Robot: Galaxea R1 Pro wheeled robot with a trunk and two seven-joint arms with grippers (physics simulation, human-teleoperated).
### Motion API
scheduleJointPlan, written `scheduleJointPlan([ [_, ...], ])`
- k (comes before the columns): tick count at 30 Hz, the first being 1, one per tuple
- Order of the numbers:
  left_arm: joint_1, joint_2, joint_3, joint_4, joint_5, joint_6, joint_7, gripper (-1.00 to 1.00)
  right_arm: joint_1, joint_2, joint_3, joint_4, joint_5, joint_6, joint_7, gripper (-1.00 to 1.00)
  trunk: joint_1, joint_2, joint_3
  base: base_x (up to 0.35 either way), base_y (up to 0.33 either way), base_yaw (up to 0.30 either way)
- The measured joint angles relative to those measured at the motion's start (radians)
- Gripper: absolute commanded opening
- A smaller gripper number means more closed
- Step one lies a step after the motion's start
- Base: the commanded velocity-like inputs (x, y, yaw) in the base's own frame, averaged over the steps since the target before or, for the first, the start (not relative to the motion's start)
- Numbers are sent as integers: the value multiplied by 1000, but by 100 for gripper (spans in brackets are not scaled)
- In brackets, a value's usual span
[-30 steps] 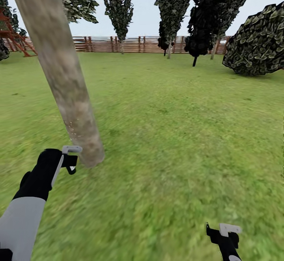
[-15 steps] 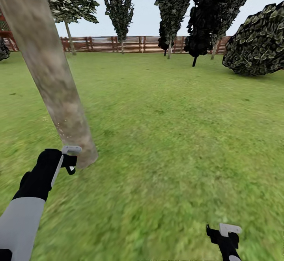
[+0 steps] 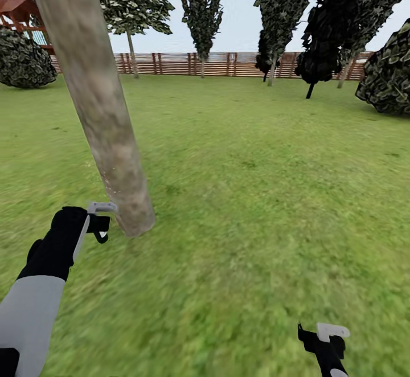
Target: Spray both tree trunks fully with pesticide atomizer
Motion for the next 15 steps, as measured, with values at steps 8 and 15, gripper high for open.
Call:
scheduleJointPlan([
  [8,-45,-7,4,2,-3,1,0,-100,0,0,0,0,0,0,0,100,0,0,0,8,-1,166],
  [15,-44,-8,2,2,-4,1,0,-100,0,-1,0,0,0,0,0,100,0,0,0,148,-149,3],
])
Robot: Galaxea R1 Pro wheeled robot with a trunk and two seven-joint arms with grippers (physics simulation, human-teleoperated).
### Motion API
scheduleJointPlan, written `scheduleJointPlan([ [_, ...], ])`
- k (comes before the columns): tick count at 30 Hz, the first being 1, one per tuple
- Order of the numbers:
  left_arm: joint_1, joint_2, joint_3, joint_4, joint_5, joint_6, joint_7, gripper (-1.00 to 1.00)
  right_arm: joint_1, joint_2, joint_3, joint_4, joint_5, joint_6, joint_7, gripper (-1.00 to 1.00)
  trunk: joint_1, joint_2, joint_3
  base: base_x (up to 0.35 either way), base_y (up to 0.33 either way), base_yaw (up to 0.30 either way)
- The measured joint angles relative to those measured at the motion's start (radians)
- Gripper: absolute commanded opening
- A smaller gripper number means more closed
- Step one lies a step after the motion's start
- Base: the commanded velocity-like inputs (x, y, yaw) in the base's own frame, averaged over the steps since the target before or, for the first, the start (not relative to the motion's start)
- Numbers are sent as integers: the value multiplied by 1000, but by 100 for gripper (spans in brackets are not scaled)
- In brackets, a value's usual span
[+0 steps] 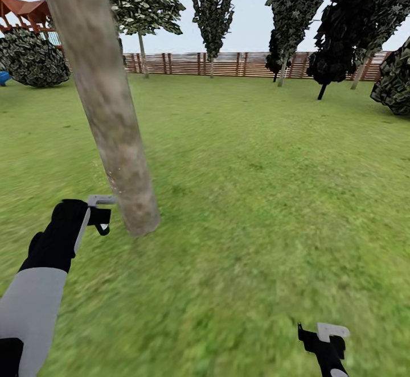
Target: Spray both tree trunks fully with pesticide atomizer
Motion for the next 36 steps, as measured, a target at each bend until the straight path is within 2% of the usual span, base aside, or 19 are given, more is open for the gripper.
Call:
scheduleJointPlan([
  [16,2,3,0,7,2,0,0,-100,0,0,0,0,0,0,0,100,0,0,0,198,-212,6],
  [25,2,2,-2,13,6,0,0,-100,0,1,0,0,0,0,0,100,1,0,0,-59,-250,249],
  [30,1,4,-14,24,12,3,-9,-100,0,1,0,0,0,0,0,100,0,0,0,-53,-43,275],
  [34,-11,16,-38,105,7,-3,-71,-100,0,1,0,0,0,0,0,100,0,0,0,-3,-3,259],
  [35,-13,24,-41,121,1,-7,-100,-100,0,1,0,0,0,0,0,100,0,0,0,-1,-1,242],
  [36,-14,48,-48,136,-5,-11,-149,-100,0,1,0,0,0,0,0,100,0,0,0,0,0,233],
])
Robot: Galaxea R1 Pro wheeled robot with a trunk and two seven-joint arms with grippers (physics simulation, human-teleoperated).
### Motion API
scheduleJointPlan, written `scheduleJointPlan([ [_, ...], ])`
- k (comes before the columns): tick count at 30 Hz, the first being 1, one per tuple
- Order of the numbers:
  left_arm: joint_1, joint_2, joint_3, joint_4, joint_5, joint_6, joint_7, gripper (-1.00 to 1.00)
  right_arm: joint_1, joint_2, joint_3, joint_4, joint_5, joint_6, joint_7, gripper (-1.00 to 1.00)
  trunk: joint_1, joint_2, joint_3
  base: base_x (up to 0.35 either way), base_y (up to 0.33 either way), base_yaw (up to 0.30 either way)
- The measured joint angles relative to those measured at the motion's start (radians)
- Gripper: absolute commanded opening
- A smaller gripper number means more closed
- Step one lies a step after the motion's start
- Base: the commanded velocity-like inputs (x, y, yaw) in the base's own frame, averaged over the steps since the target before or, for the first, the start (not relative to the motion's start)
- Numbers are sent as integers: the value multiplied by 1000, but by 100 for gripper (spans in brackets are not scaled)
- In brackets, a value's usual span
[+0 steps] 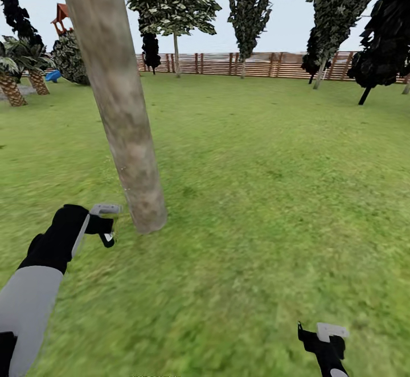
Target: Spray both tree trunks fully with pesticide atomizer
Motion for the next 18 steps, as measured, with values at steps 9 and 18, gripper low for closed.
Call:
scheduleJointPlan([
  [9,-32,52,-67,4,-1,-3,-176,-100,0,-1,0,0,0,0,0,100,0,0,0,16,0,90],
  [18,-31,48,-67,0,2,0,-178,-100,0,-2,0,0,0,0,0,100,-1,0,0,304,0,1],
])
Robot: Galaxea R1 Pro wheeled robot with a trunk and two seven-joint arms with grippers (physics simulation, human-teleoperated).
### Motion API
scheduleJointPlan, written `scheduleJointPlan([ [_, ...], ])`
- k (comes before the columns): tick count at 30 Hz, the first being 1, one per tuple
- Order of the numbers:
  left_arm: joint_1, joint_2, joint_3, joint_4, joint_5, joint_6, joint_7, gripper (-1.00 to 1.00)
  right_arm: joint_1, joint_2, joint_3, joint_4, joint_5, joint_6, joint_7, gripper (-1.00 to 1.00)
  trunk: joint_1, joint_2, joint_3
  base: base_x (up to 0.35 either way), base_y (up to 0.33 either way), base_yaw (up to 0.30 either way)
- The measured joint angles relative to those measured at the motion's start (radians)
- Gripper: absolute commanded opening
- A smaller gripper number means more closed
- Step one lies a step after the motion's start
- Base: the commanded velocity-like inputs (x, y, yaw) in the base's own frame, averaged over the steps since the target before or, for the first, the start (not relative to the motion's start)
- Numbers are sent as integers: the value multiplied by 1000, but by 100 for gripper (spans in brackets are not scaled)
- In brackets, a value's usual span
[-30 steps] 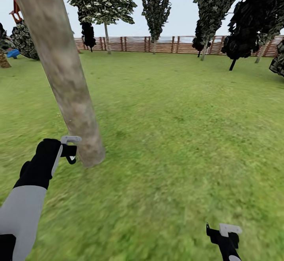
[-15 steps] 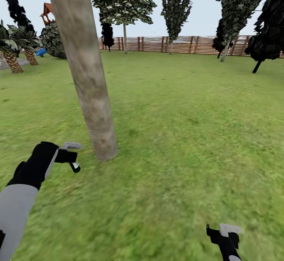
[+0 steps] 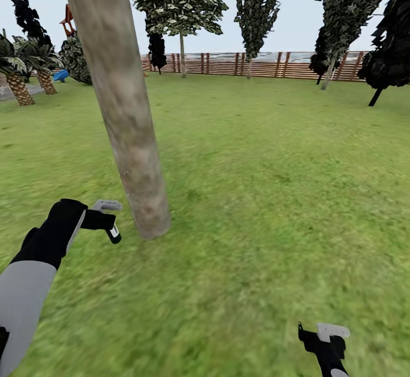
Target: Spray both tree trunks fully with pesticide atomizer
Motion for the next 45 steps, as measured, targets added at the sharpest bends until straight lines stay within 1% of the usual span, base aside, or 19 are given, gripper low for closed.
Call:
scheduleJointPlan([
  [3,4,0,-3,3,0,-1,0,-100,0,-1,0,0,0,0,0,100,0,0,0,310,0,0],
  [4,4,0,-20,8,2,1,-1,-100,0,-2,0,0,0,0,0,100,0,0,0,173,0,0],
  [6,6,3,-84,13,1,6,-3,-100,0,-3,0,0,0,0,0,100,0,0,0,84,0,0],
  [7,4,6,-129,14,5,10,-4,-100,0,-3,0,0,0,0,0,100,1,0,0,29,0,0],
  [8,2,8,-161,15,5,12,-5,-100,0,-3,0,0,0,0,0,100,1,0,0,19,0,0],
  [10,1,10,-187,16,6,14,-13,-100,0,-3,0,0,0,0,0,100,1,0,0,7,0,0],
  [11,0,10,-193,17,8,16,-37,-100,0,-3,0,0,0,0,0,100,1,0,0,2,0,0],
  [13,-3,12,-198,18,2,15,-88,-100,0,-3,0,0,0,0,0,100,1,0,0,1,0,0],
  [16,-6,17,-198,17,-6,14,-107,-100,0,-3,0,0,0,0,0,100,1,0,0,0,0,0],
  [17,-10,27,-198,17,-17,13,-109,-100,0,-3,0,0,0,0,0,100,1,0,0,0,0,0],
  [19,-19,44,-197,18,-21,14,-113,-100,0,-3,0,0,0,0,0,100,1,0,0,0,0,0],
  [20,-27,58,-197,18,-26,14,-114,-100,0,-3,0,0,0,0,0,100,1,0,0,0,0,0],
  [23,-41,90,-196,18,-26,15,-117,-100,0,-3,0,0,0,0,0,100,1,0,0,0,0,0],
  [25,-43,103,-197,19,-22,17,-121,-100,0,-3,0,0,0,0,0,100,1,0,0,4,0,0],
  [28,-43,98,-207,20,-17,20,-133,-100,0,-3,0,0,0,0,0,100,0,0,0,232,0,0],
  [31,-42,93,-237,25,-17,21,-136,-100,0,-3,0,0,0,0,0,100,0,0,0,315,0,0],
  [33,-42,92,-247,28,-18,21,-136,-100,0,-3,0,0,0,0,0,100,0,0,0,333,0,0],
  [37,-38,93,-251,29,-19,21,-136,-100,0,-3,0,0,0,0,0,100,0,0,0,229,0,0],
  [45,-35,102,-243,38,-19,20,-136,-100,0,-3,0,0,0,0,0,100,1,0,0,13,0,0],
])
